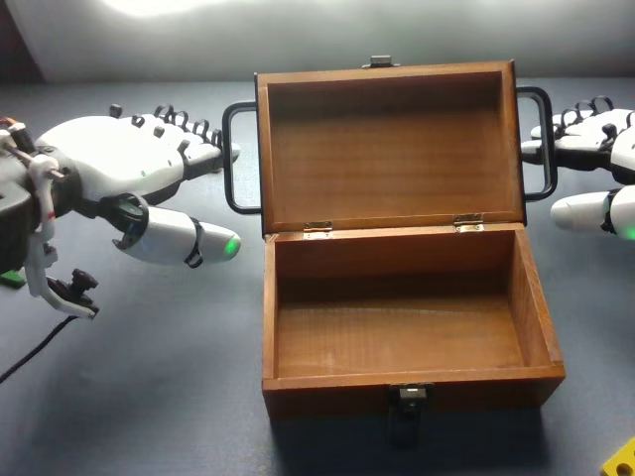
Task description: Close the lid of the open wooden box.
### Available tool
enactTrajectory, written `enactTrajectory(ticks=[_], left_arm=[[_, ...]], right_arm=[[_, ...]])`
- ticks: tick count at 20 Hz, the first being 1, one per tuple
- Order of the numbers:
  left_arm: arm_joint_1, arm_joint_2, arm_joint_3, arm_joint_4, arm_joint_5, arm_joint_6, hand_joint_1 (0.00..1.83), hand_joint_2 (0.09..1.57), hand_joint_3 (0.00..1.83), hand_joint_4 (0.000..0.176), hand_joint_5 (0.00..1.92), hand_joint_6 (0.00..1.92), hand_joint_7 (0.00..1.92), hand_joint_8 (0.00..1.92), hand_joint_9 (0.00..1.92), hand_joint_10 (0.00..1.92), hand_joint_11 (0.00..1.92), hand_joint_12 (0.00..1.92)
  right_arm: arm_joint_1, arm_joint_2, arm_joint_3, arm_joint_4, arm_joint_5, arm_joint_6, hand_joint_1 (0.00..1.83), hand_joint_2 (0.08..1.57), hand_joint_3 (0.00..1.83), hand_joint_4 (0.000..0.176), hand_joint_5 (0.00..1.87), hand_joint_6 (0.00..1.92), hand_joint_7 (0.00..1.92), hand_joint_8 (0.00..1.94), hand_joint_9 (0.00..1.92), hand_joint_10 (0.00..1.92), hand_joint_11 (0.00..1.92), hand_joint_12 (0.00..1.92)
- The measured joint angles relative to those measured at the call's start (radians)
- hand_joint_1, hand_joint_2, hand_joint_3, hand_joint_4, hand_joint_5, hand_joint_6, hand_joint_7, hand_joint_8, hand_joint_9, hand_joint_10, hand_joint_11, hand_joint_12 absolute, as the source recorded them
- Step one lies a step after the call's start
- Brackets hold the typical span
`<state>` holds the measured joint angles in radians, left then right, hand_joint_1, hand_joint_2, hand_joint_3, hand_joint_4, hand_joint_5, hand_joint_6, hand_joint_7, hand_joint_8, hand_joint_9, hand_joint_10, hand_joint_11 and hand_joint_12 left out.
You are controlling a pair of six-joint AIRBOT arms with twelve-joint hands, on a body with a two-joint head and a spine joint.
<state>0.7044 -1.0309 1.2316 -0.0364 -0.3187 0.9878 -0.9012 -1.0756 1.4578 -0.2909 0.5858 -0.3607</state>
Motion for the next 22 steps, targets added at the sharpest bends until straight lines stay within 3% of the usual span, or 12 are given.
enactTrajectory(ticks=[2, 13, 14, 15, 19, 22], left_arm=[[0.021, 0.017, -0.016, 0.001, -0.045, -0.038, 0.00, 1.31, 0.01, 0.000, 0.00, 0.00, 0.00, 0.00, 0.00, 0.00, 0.02, 0.00], [0.092, 0.088, -0.101, 0.005, -0.274, -0.115, 0.00, 1.24, 0.00, 0.000, 0.00, 0.00, 0.04, 0.01, 0.04, 0.00, 0.05, 0.02], [0.096, 0.090, -0.101, 0.006, -0.290, -0.116, 0.00, 1.23, 0.00, 0.000, 0.00, 0.00, 0.04, 0.00, 0.04, 0.00, 0.05, 0.02], [0.103, 0.095, -0.101, -0.005, -0.302, -0.116, 0.00, 1.22, 0.00, 0.000, 0.01, 0.00, 0.04, 0.00, 0.04, 0.00, 0.05, 0.02], [0.138, 0.129, -0.101, -0.068, -0.323, -0.114, 0.00, 1.30, 0.01, 0.000, 0.05, 0.01, 0.06, 0.01, 0.07, 0.01, 0.06, 0.03], [0.167, 0.175, -0.137, -0.134, -0.377, -0.063, 0.00, 1.27, 0.00, 0.000, 0.03, 0.01, 0.07, 0.02, 0.10, 0.02, 0.13, 0.06]], right_arm=[[0.000, 0.002, -0.010, -0.003, 0.000, 0.006, 0.00, 1.36, 0.00, 0.000, 0.14, 0.00, 0.04, 0.00, 0.00, 0.00, 0.01, 0.00], [0.000, 0.035, -0.075, -0.009, 0.075, 0.010, 0.00, 1.36, 0.00, 0.000, 0.17, 0.01, 0.08, 0.01, 0.00, 0.00, 0.03, 0.01], [0.003, 0.034, -0.075, -0.014, 0.087, 0.012, 0.00, 1.35, 0.00, 0.009, 0.16, 0.00, 0.06, 0.00, 0.00, 0.00, 0.01, 0.00], [0.003, 0.034, -0.074, -0.016, 0.094, 0.013, 0.00, 1.35, 0.00, 0.000, 0.17, 0.00, 0.06, 0.00, 0.00, 0.00, 0.02, 0.01], [0.003, 0.035, -0.074, -0.013, 0.096, 0.013, 0.00, 1.32, 0.00, 0.000, 0.17, 0.00, 0.06, 0.00, 0.00, 0.00, 0.04, 0.01], [0.000, 0.035, -0.074, -0.005, 0.098, 0.013, 0.00, 1.34, 0.00, 0.000, 0.18, 0.01, 0.07, 0.01, 0.00, 0.00, 0.03, 0.01]])
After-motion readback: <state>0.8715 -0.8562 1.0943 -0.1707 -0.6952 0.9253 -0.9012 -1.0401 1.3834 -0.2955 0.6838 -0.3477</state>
